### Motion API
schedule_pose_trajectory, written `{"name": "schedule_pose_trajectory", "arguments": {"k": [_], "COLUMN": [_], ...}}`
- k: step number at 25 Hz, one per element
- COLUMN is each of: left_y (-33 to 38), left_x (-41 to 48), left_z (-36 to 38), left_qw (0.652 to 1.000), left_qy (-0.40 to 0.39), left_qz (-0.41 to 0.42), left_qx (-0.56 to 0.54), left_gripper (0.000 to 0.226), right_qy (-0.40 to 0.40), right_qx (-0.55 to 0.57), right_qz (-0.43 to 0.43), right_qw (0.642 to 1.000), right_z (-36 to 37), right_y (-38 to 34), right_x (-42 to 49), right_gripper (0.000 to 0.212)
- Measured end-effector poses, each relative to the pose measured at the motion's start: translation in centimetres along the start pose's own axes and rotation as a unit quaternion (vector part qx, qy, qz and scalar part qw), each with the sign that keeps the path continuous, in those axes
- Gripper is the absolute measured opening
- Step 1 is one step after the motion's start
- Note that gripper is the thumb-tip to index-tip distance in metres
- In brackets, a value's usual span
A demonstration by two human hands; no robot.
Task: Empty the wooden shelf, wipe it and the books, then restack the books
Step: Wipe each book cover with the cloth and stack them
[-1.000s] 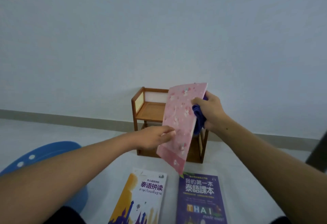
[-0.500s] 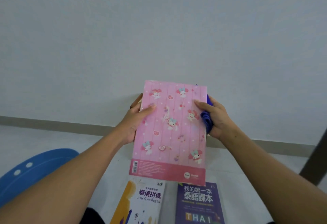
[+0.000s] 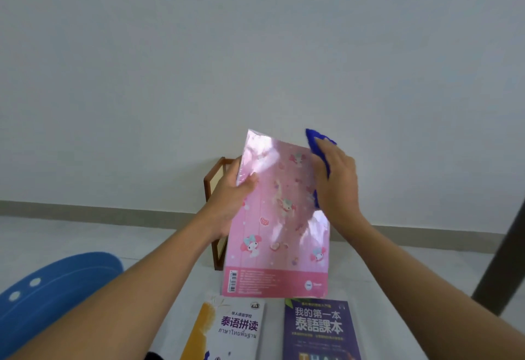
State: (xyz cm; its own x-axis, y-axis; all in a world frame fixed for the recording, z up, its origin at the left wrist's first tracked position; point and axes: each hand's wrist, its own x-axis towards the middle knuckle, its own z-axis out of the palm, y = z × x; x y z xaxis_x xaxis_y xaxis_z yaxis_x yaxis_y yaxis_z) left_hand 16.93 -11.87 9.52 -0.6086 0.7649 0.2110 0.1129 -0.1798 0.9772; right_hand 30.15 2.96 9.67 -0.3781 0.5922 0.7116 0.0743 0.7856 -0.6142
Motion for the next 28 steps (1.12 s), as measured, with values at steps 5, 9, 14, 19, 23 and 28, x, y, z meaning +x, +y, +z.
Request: {"name": "schedule_pose_trajectory", "arguments": {"k": [5, 9, 14, 19, 23, 28], "left_y": [0.8, 1.2, 2.0, 2.0, 1.8, 2.1], "left_x": [-0.2, -0.4, -0.4, -0.5, -0.6, -0.3], "left_z": [1.3, 1.3, -0.1, -0.2, -0.2, -0.2], "left_qw": [0.999, 0.997, 0.992, 0.989, 0.98, 0.975], "left_qy": [-0.02, 0.041, 0.071, 0.059, 0.064, 0.07], "left_qz": [0.019, 0.008, 0.013, -0.005, 0.012, 0.016], "left_qx": [-0.03, -0.058, -0.107, -0.137, -0.188, -0.209], "left_gripper": [0.032, 0.022, 0.022, 0.023, 0.022, 0.02], "right_qy": [-0.13, -0.16, -0.133, -0.209, -0.243, -0.198], "right_qx": [-0.087, -0.139, -0.169, -0.129, -0.125, -0.085], "right_qz": [-0.073, -0.193, -0.026, -0.032, -0.118, -0.167], "right_qw": [0.985, 0.958, 0.976, 0.969, 0.954, 0.962], "right_z": [3.0, 3.0, 2.2, 3.0, 4.0, 4.1], "right_y": [-3.4, -3.9, -2.4, -3.0, -4.7, -3.1], "right_x": [-0.5, -0.8, -0.1, -0.5, -3.5, -4.3], "right_gripper": [0.048, 0.047, 0.044, 0.049, 0.056, 0.052]}}
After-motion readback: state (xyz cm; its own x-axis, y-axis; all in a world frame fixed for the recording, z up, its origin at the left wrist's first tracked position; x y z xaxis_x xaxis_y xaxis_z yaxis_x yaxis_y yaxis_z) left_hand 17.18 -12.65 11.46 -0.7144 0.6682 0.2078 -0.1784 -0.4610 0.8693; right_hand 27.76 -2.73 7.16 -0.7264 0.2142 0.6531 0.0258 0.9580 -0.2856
